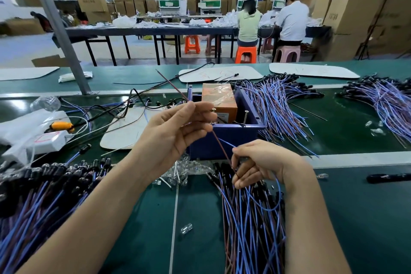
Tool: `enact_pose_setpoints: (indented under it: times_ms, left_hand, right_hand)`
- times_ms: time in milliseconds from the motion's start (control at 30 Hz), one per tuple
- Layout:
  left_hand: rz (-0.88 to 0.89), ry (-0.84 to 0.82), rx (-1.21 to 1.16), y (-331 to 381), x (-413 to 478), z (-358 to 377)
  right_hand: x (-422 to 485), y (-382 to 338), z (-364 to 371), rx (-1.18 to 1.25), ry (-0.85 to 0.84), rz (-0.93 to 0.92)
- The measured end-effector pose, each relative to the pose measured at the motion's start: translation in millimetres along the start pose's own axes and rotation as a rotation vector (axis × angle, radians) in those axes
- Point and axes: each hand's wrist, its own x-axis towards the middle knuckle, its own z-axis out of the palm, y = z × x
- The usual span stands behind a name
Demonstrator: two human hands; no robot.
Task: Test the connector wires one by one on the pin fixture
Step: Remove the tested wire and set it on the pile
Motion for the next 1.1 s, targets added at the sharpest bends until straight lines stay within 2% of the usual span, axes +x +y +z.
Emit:
enact_pose_setpoints:
  times_ms: [100,200,367,500,833,1100]
  left_hand:
    - [-0.041,0.117,0.074,-3.3,1.7,-2.8]
    - [-0.086,0.223,0.45,-16.9,1.8,-5.2]
    - [-0.117,0.255,0.771,-42.1,1.8,-7.4]
    - [-0.016,0.28,0.977,-49.6,1.0,-10.7]
    - [0.083,0.217,1.167,-52.6,-0.2,-9.2]
    - [0.097,0.23,1.251,-51.9,-1.2,-8.2]
  right_hand:
    - [-1.4,0.4,-1.2,-0.032,0.003,0.034]
    - [-3.9,-0.6,-0.7,-0.061,0.021,0.04]
    - [-9.7,-4.2,-0.3,-0.138,0.08,-0.035]
    - [-12.6,-7.7,-0.5,-0.189,0.122,-0.06]
    - [-12.5,-4.6,-12.5,-0.145,0.297,-0.197]
    - [-14.8,-2.9,-19.8,-0.036,0.328,-0.229]
